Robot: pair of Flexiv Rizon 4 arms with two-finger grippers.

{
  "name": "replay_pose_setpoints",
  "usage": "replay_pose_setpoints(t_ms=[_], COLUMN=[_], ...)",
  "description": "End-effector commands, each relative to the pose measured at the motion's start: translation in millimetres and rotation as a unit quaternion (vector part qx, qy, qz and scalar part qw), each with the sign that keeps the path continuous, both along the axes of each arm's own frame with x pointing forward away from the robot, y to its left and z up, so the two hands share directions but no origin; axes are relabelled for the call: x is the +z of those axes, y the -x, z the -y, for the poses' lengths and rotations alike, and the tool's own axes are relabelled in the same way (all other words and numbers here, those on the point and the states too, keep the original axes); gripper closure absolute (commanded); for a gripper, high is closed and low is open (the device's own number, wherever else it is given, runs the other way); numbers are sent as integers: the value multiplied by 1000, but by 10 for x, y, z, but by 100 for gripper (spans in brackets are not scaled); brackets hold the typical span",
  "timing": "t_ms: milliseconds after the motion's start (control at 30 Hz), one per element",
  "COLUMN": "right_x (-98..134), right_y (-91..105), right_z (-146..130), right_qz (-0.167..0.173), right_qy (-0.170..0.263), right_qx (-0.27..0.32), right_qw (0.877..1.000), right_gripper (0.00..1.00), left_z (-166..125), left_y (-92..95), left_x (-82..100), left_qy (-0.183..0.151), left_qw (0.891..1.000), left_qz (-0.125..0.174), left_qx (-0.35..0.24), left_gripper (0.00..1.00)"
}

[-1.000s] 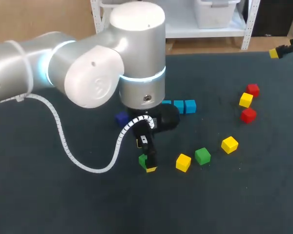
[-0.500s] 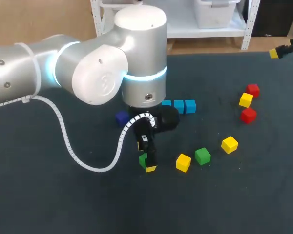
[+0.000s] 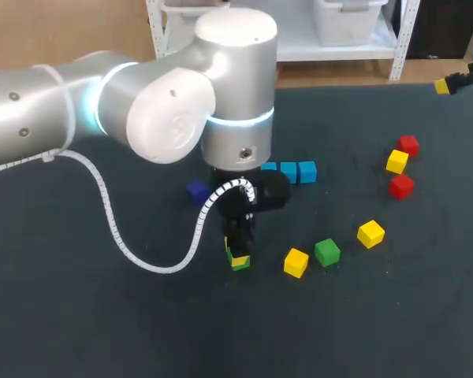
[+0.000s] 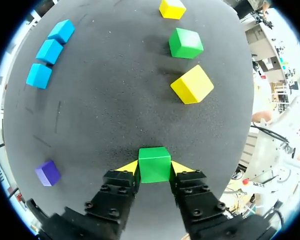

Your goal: Place the blue cubes, place green cubes on the blue cubes, place the yellow cubes on the green cubes, then place the red cubes on the yellow cubes, and place purple cube on the red cubes.

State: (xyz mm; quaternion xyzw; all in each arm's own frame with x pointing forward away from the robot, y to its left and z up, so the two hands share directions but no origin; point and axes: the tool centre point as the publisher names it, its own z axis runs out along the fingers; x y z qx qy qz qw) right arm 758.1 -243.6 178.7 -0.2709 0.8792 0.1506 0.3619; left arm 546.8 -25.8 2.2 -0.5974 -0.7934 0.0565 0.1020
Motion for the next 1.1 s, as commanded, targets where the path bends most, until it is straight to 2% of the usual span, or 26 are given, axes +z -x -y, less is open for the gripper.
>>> replay_pose_setpoints(t_ms=[33, 167, 300, 400, 533, 567, 633, 667, 700, 733, 767, 833, 900, 967, 1033, 1100], right_x=[-1, -1, -1, -1, -1, -1, -1, -1, -1, -1, -1, -1, -1, -1, -1, -1], right_y=[-2, -2, -2, -2, -2, -2, -2, -2, -2, -2, -2, -2, -2, -2, -2, -2], right_z=[-2, -2, -2, -2, -2, -2, -2, -2, -2, -2, -2, -2, -2, -2, -2, -2], right_qz=[0, 0, 0, 0, 0, 0, 0, 0, 0, 0, 0, 0, 0, 0, 0, 0], right_qy=[1, 1, 1, 1, 1, 1, 1, 1, 1, 1, 1, 1, 1, 1, 1, 1], right_qx=[0, 0, 0, 0, 0, 0, 0, 0, 0, 0, 0, 0, 0, 0, 0, 0], right_qw=[1000, 1000, 1000, 1000, 1000, 1000, 1000, 1000, 1000, 1000, 1000, 1000, 1000, 1000, 1000, 1000], right_gripper=[0, 0, 0, 0, 0, 0, 0, 0, 0, 0, 0, 0, 0, 0, 0, 0], left_z=[30, 28, 32, 21, 28, 15, 14, -1, -22, -20, -38, -52, -60, -45, -12, 51], left_y=[-16, -39, -78, -122, -192, -223, -278, -320, -376, -419, -482, -608, -735, -844, -920, -970], left_x=[9, 39, 98, 184, 266, 290, 362, 413, 455, 484, 533, 618, 698, 745, 795, 811], left_qy=[-7, -10, 3, -6, 1, -3, -2, -4, -22, -27, -21, -32, -29, -49, -37, -44], left_qw=[1000, 1000, 998, 996, 991, 991, 985, 985, 982, 978, 979, 975, 978, 980, 981, 981], left_qz=[5, 17, 30, 55, 63, 66, 67, 74, 84, 79, 84, 96, 98, 100, 97, 96], left_qx=[-5, -14, -58, -65, -117, -115, -159, -158, -169, -193, -186, -199, -180, -167, -162, -162], left_gripper=[100, 100, 100, 100, 100, 100, 100, 100, 100, 100, 100, 100, 100, 100, 100, 100])
